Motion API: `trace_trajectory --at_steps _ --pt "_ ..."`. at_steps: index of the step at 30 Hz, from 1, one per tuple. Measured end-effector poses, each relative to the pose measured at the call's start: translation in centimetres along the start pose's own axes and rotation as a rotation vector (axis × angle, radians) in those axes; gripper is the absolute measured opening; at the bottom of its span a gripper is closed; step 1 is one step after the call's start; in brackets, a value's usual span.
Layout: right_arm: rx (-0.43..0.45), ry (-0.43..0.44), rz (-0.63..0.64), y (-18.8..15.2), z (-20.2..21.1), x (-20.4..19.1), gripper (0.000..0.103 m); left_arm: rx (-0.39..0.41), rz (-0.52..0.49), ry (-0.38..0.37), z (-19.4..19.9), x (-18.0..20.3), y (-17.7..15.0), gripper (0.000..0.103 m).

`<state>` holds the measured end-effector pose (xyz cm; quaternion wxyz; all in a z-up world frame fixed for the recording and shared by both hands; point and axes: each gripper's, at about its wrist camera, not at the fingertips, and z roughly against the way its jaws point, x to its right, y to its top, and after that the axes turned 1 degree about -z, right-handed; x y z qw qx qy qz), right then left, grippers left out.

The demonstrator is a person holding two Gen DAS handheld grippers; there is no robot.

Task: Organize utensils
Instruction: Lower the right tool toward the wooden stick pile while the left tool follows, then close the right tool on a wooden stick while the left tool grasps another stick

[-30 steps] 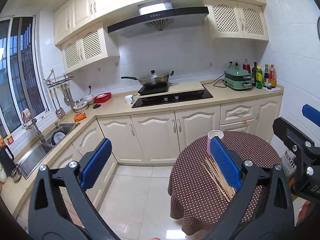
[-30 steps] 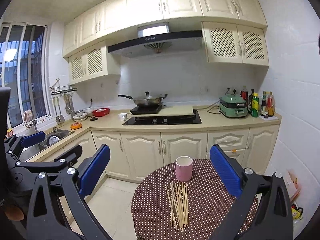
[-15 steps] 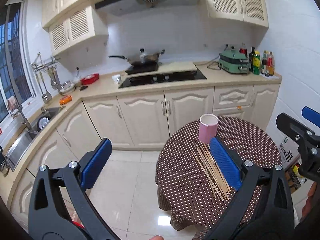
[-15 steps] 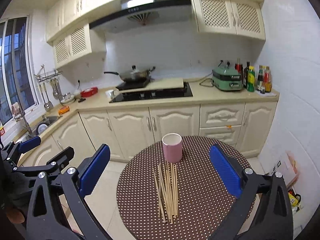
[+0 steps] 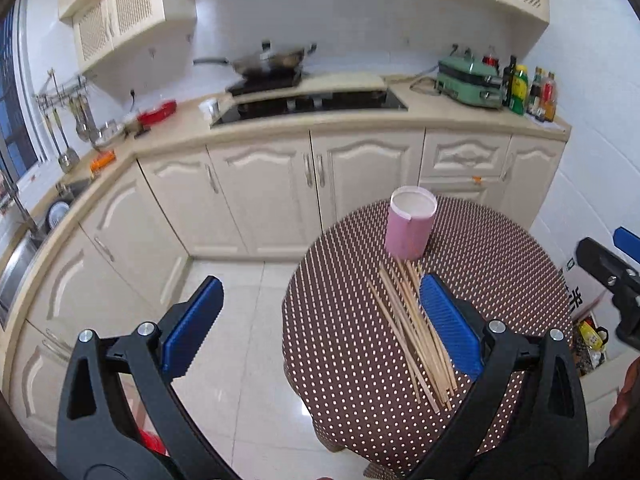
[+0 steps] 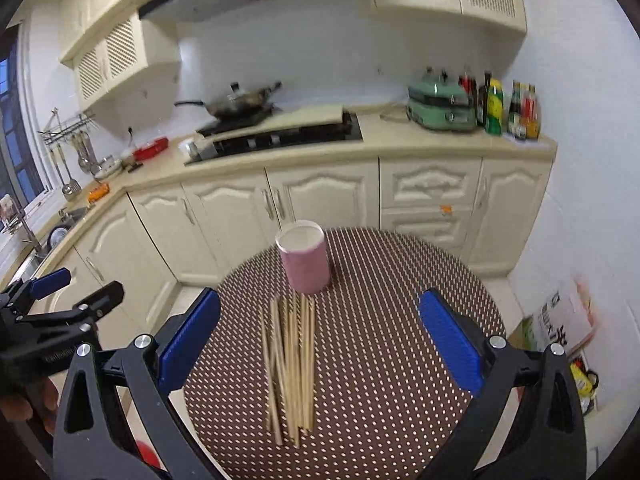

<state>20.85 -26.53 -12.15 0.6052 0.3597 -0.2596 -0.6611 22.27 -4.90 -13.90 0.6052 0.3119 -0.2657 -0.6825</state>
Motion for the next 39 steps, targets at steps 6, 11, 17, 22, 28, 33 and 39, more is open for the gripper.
trace_trajectory --at_steps 6,11,17,22,28,33,39 --pt "-0.164 0.020 -0.044 -1.5 -5.4 3.3 0.082 -0.165 0.065 -0.046 -5.9 0.6 -2.2 0.096" --pt "-0.308 0.052 -0.055 -2.8 -10.6 5.1 0.062 -0.258 0.086 -0.070 -11.3 2.8 -3.0 0.096" --pt "-0.402 0.116 -0.045 -3.5 -15.4 5.3 0.050 -0.378 0.102 -0.062 -18.0 4.2 -3.5 0.088" --pt "-0.470 0.161 -0.025 -3.8 -19.0 4.9 0.043 -0.477 0.104 -0.040 -23.0 5.1 -4.4 0.080" --pt "-0.555 0.212 -0.025 -3.5 -22.4 4.4 0.036 -0.554 0.130 -0.032 -26.3 5.1 -5.2 0.069" --pt "-0.610 0.241 -0.019 -3.2 -24.9 3.7 0.028 -0.570 0.158 -0.062 -27.5 5.6 -4.8 0.069" --pt "-0.696 0.242 0.026 -3.5 -27.2 2.7 0.016 -0.603 0.135 -0.041 -28.9 6.3 -5.0 0.066"
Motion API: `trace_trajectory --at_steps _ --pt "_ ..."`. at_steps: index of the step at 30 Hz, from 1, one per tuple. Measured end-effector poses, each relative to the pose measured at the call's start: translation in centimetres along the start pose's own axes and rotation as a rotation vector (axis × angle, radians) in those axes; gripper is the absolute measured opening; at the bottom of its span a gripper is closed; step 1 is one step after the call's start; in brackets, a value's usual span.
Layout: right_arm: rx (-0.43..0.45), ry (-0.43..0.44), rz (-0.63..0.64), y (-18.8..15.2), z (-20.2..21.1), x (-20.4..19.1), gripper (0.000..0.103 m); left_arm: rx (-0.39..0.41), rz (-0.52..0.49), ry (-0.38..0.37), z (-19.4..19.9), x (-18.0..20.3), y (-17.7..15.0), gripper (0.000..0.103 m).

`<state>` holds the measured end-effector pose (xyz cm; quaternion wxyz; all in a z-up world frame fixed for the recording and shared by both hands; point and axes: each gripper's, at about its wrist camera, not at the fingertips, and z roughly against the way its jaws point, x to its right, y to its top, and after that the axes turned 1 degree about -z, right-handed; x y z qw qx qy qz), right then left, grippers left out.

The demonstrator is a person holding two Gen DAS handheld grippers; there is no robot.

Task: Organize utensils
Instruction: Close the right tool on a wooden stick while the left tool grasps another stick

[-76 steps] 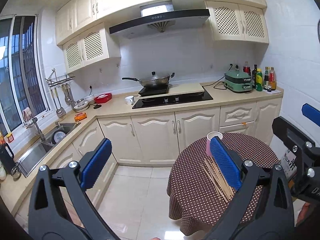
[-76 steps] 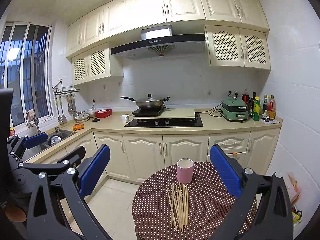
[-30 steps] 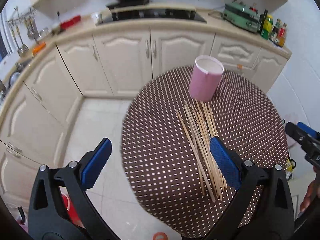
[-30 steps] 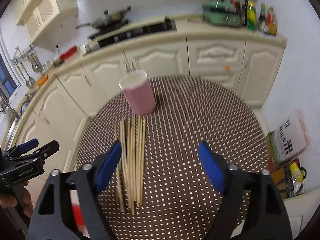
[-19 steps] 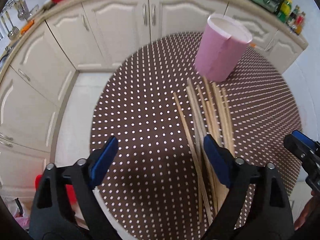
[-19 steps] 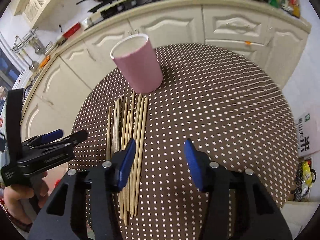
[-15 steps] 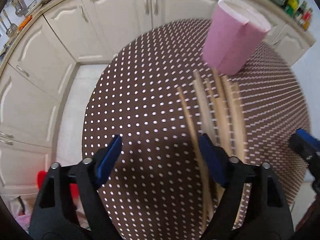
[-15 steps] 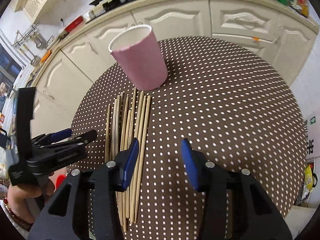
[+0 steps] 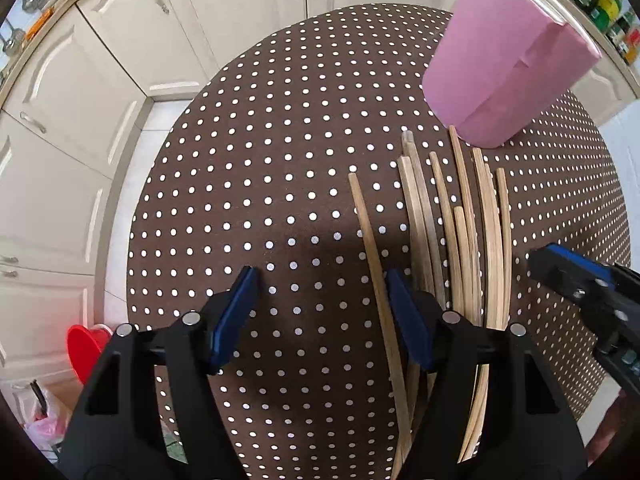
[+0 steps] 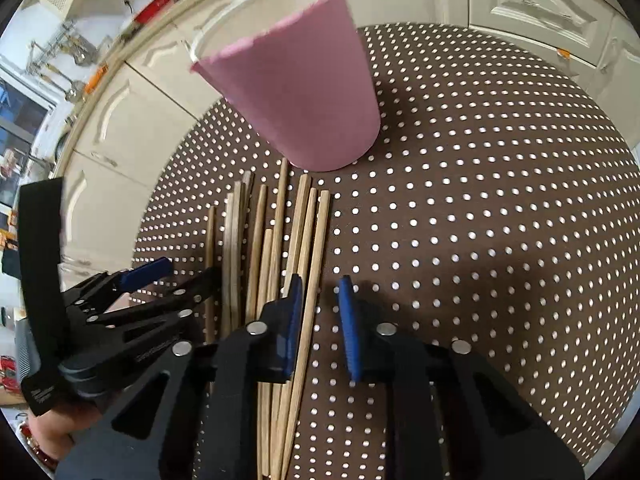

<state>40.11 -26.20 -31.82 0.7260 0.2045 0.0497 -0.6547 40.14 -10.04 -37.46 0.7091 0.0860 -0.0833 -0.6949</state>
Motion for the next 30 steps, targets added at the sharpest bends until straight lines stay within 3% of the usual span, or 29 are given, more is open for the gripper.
trace_trajectory --at_steps 10,12,13,17,20,24,30 --pt "-0.088 -0.081 0.045 2.1 -1.6 -1.0 0.011 -0.018 -0.041 -0.009 -0.7 -0.7 2.1 0.059" --pt "-0.097 -0.116 0.072 2.7 -1.8 -1.5 0.008 -0.015 -0.048 -0.020 -0.8 -0.3 2.7 0.048" --pt "-0.098 -0.127 0.079 3.0 -2.0 -2.0 0.007 -0.013 -0.053 -0.027 -0.6 -0.5 2.8 0.036" --pt "-0.109 -0.110 0.046 4.0 -2.2 -2.1 0.004 -0.022 -0.056 -0.089 -0.8 -0.2 3.5 0.011" --pt "-0.110 -0.054 -0.024 5.1 -1.2 -0.1 0.004 -0.036 -0.038 -0.141 -0.9 -0.4 4.1 0.007" --pt "-0.054 -0.006 -0.101 4.1 1.8 1.4 0.004 -0.043 -0.033 -0.248 -0.4 -1.0 4.1 0.006" --pt "0.089 -0.003 -0.116 2.7 8.2 0.2 0.004 0.041 -0.086 -0.374 5.2 -1.3 3.1 0.006"
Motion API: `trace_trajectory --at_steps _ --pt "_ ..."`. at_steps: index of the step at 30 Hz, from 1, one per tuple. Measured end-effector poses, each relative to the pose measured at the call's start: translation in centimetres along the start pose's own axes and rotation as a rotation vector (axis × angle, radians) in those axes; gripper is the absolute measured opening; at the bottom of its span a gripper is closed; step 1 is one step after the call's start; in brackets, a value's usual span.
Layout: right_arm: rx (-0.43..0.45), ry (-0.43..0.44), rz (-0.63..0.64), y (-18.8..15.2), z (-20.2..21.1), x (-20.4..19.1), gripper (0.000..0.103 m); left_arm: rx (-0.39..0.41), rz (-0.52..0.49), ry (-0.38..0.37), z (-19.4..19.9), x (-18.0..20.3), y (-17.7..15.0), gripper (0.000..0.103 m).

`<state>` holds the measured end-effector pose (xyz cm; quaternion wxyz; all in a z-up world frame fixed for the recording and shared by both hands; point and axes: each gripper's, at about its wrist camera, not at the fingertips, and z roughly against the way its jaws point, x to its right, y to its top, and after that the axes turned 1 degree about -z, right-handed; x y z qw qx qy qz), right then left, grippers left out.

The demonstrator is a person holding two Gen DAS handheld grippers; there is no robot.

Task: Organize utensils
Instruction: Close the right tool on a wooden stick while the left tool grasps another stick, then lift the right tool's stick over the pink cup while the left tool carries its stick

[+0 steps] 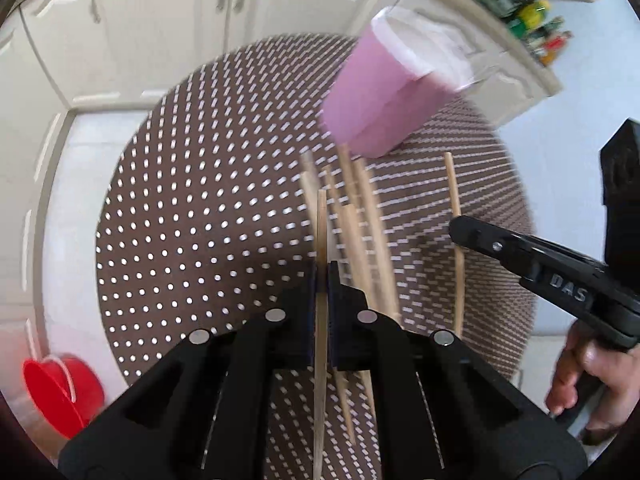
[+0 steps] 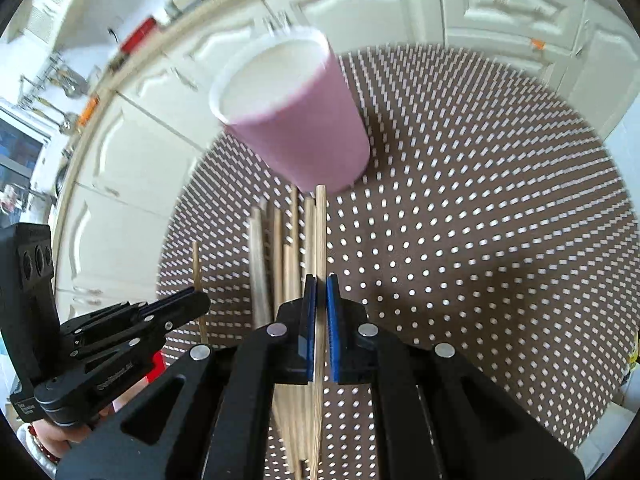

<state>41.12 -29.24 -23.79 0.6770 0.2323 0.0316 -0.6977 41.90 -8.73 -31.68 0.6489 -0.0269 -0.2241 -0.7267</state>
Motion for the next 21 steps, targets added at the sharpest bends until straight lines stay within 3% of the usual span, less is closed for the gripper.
trace_trajectory --at_steps 9,12,17,21 --pt "0.233 0.009 -0.002 -2.7 8.0 -2.9 0.004 0.162 -0.153 -0.132 10.8 2.8 -0.1 0.006" --pt "0.285 0.016 0.015 -4.0 7.1 -5.5 0.004 0.201 -0.178 -0.164 13.2 4.4 0.6 0.006" --pt "0.387 0.039 0.057 -2.2 9.1 -7.1 0.004 0.282 -0.208 -0.176 16.6 6.3 1.8 0.006" --pt "0.486 0.042 0.105 1.2 11.1 -7.2 0.004 0.368 -0.193 -0.162 19.2 7.1 4.4 0.006"
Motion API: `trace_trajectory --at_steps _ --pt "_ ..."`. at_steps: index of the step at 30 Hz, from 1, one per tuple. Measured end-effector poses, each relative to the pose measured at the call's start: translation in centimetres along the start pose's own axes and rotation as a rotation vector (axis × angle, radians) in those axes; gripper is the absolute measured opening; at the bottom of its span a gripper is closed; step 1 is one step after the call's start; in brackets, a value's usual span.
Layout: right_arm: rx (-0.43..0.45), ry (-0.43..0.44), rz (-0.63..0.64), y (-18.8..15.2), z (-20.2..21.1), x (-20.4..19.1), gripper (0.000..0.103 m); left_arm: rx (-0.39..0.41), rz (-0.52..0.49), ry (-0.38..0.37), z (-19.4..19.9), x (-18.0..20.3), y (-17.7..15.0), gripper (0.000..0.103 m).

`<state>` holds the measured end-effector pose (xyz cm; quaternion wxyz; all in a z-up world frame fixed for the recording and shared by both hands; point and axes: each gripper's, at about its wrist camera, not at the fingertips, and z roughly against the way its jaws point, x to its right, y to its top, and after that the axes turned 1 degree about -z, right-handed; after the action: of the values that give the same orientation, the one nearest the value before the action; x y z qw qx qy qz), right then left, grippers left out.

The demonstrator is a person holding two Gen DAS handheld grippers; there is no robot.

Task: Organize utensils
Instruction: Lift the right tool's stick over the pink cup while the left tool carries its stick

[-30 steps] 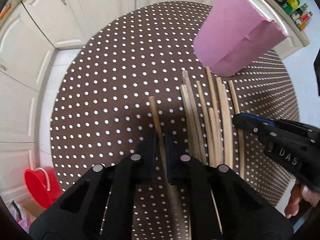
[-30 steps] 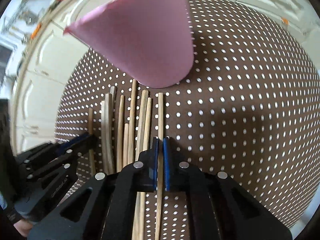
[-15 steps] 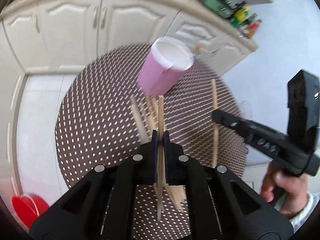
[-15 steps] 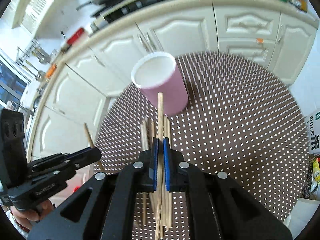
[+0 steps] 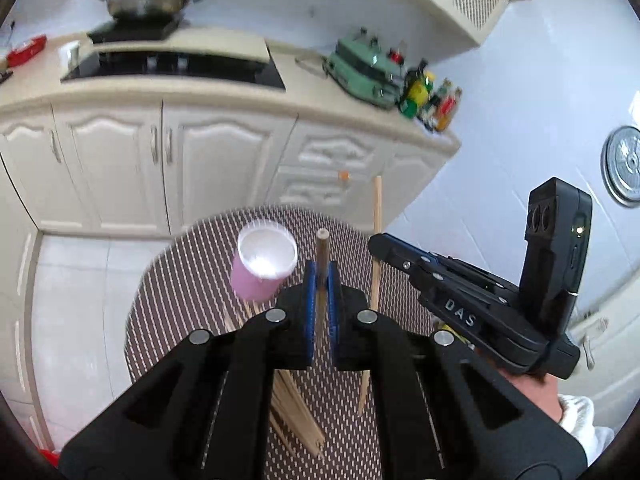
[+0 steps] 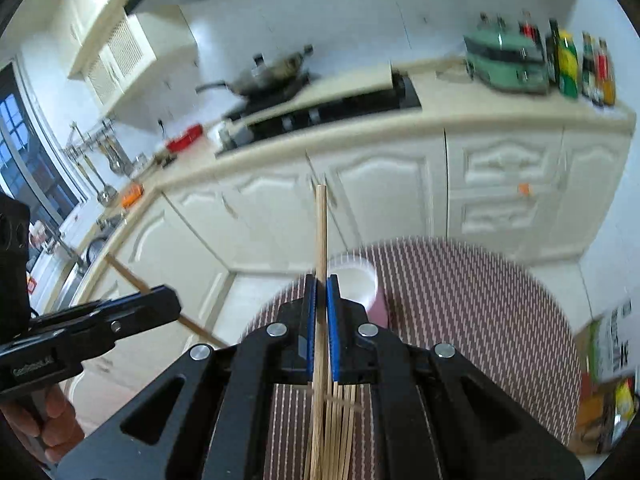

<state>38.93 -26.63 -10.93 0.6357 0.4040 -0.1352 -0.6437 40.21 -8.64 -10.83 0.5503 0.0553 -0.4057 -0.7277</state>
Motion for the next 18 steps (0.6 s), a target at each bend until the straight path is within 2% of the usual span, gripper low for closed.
trace_trajectory --at_steps 4,8,13,18 --pt "0.096 -0.003 0.044 3.2 -1.2 0.7 0.004 0.073 0.014 0.062 0.0 -0.1 2.8 0.006" --pt "0.153 -0.011 0.106 5.3 -3.3 1.0 0.004 0.128 0.024 0.144 -0.4 -0.3 5.0 0.006" --pt "0.172 0.018 0.124 6.6 -6.8 1.8 0.004 0.142 0.051 0.204 -2.3 -1.2 6.6 0.006" --pt "0.210 0.030 0.162 6.9 -8.5 1.9 0.004 0.127 0.078 0.230 -4.3 -2.4 6.8 0.006"
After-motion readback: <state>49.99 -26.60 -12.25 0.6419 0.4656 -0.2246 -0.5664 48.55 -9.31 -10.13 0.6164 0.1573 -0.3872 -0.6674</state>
